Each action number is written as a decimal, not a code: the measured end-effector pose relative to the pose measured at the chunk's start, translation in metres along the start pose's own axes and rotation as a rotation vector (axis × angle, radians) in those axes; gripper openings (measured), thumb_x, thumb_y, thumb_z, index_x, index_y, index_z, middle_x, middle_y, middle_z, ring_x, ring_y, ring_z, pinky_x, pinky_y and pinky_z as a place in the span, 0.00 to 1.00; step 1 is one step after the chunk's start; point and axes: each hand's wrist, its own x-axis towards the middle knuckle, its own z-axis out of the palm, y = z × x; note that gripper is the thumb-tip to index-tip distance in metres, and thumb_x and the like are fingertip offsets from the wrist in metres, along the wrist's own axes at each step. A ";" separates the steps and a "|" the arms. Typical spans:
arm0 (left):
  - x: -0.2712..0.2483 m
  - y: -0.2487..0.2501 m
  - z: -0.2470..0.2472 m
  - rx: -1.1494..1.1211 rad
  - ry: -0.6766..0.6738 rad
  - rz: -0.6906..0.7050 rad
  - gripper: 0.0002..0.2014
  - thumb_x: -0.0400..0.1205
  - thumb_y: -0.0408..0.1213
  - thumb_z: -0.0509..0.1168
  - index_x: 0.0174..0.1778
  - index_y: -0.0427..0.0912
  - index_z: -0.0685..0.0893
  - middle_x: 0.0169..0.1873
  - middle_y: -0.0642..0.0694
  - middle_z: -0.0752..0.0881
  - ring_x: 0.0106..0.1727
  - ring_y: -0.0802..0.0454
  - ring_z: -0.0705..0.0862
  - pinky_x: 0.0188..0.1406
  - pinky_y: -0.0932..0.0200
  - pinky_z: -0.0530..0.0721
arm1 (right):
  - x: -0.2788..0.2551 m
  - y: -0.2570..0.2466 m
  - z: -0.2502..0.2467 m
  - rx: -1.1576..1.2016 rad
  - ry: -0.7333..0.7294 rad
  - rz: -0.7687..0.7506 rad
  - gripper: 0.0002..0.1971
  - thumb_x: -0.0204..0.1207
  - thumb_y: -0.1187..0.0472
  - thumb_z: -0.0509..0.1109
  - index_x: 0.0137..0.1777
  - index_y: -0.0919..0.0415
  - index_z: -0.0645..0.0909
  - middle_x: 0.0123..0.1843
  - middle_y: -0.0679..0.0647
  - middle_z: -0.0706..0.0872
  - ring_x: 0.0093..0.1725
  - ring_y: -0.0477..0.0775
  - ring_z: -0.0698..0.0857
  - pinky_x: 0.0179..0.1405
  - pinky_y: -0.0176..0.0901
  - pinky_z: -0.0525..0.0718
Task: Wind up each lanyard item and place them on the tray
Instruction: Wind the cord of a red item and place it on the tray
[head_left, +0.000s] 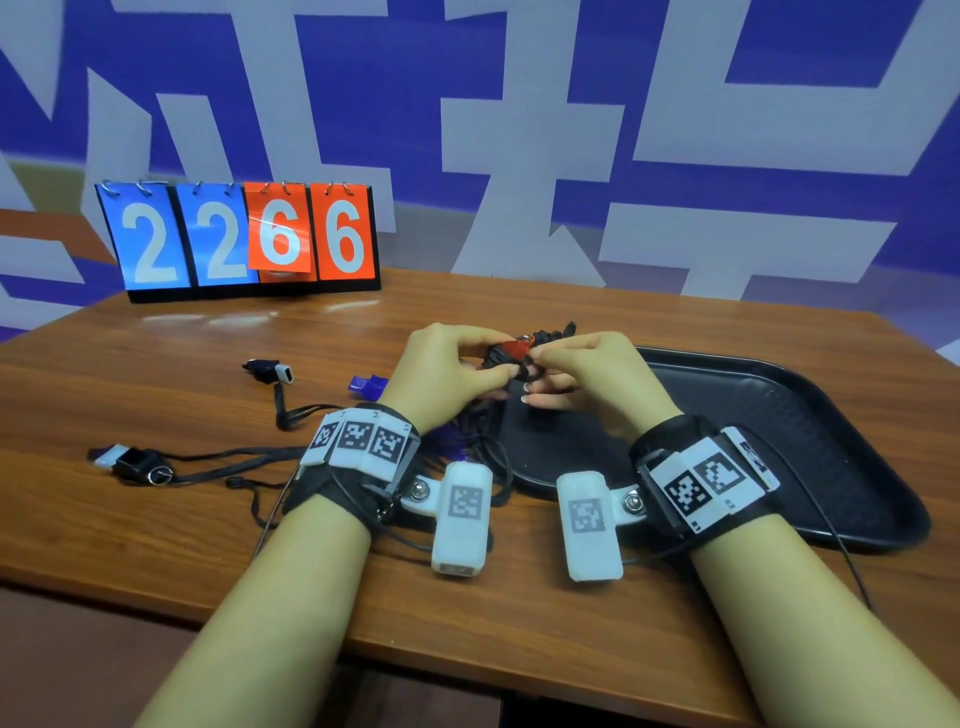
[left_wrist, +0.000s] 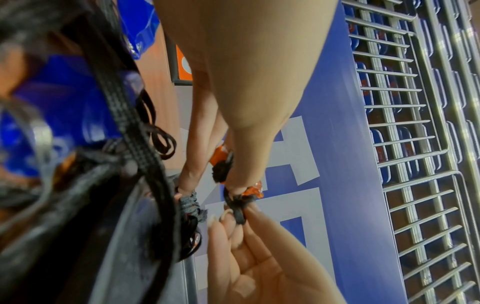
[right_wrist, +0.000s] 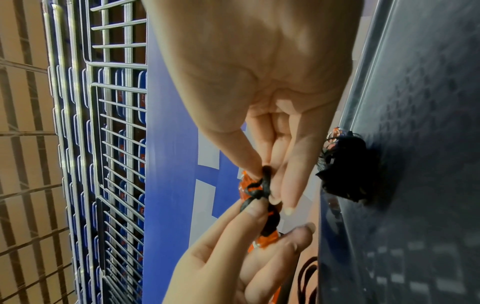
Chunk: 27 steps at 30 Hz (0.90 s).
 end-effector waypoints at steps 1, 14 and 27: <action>0.000 0.001 0.001 -0.072 -0.008 -0.024 0.14 0.77 0.27 0.76 0.58 0.39 0.91 0.46 0.48 0.93 0.42 0.54 0.93 0.43 0.60 0.91 | 0.000 0.000 -0.001 -0.007 -0.004 -0.008 0.06 0.81 0.69 0.69 0.47 0.72 0.86 0.36 0.61 0.85 0.33 0.54 0.87 0.39 0.47 0.92; -0.002 0.005 0.003 -0.420 -0.042 -0.100 0.13 0.80 0.23 0.70 0.61 0.32 0.87 0.50 0.36 0.92 0.45 0.38 0.93 0.43 0.57 0.91 | 0.000 -0.006 -0.006 0.351 -0.095 0.256 0.01 0.77 0.60 0.74 0.47 0.56 0.86 0.37 0.48 0.88 0.36 0.43 0.84 0.21 0.26 0.78; -0.004 0.009 0.003 -0.392 -0.074 -0.062 0.14 0.80 0.24 0.71 0.62 0.32 0.87 0.50 0.38 0.93 0.45 0.40 0.93 0.42 0.59 0.90 | 0.005 -0.007 -0.011 0.685 -0.274 0.455 0.08 0.68 0.64 0.77 0.45 0.62 0.84 0.33 0.52 0.83 0.24 0.42 0.80 0.15 0.25 0.75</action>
